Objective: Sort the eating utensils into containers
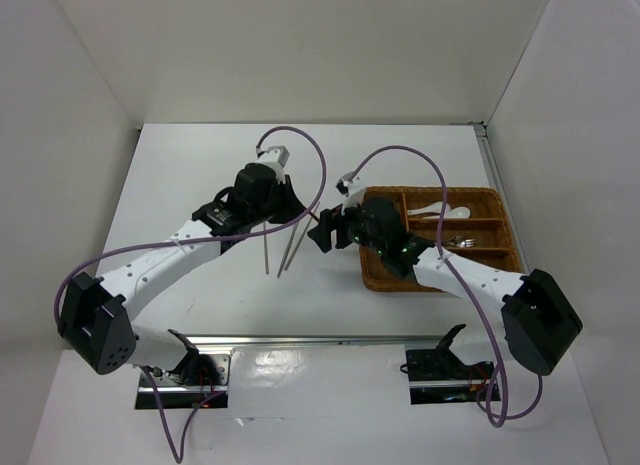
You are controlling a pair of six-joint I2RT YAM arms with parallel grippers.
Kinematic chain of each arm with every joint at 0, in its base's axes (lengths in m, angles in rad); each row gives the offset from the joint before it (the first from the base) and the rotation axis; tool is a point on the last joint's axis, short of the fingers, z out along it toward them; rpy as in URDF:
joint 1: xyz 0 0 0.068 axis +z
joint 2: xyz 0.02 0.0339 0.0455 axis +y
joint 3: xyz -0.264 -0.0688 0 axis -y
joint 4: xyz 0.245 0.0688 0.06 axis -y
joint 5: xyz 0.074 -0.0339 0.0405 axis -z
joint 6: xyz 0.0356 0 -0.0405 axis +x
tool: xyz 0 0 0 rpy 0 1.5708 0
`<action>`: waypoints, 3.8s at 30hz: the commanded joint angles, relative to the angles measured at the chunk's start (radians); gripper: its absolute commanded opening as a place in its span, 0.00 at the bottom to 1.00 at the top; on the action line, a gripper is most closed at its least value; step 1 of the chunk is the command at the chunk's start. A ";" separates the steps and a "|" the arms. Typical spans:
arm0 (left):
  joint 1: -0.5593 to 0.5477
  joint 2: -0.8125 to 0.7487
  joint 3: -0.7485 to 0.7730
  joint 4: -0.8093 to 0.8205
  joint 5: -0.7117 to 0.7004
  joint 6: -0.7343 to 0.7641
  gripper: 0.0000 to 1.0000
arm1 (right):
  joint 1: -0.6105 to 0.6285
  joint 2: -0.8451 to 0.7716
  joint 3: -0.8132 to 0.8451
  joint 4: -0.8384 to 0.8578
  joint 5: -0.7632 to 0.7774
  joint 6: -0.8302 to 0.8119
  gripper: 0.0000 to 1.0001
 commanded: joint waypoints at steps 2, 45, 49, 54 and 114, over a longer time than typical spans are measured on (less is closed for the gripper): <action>-0.001 -0.040 0.001 0.053 0.056 -0.009 0.14 | 0.010 0.017 0.042 0.117 0.046 -0.089 0.76; -0.010 -0.117 -0.107 0.013 -0.160 0.064 0.70 | -0.430 -0.313 -0.027 -1.075 0.859 1.390 0.00; -0.010 -0.108 -0.117 0.022 -0.160 0.064 0.70 | -0.430 -0.313 -0.047 -1.173 0.870 1.485 0.03; -0.010 -0.088 -0.128 0.022 -0.141 0.055 0.70 | -0.430 -0.304 -0.099 -1.193 0.870 1.530 0.05; 0.025 0.099 -0.177 0.094 -0.060 0.094 0.72 | -0.430 -0.458 0.034 -0.649 0.608 0.535 0.83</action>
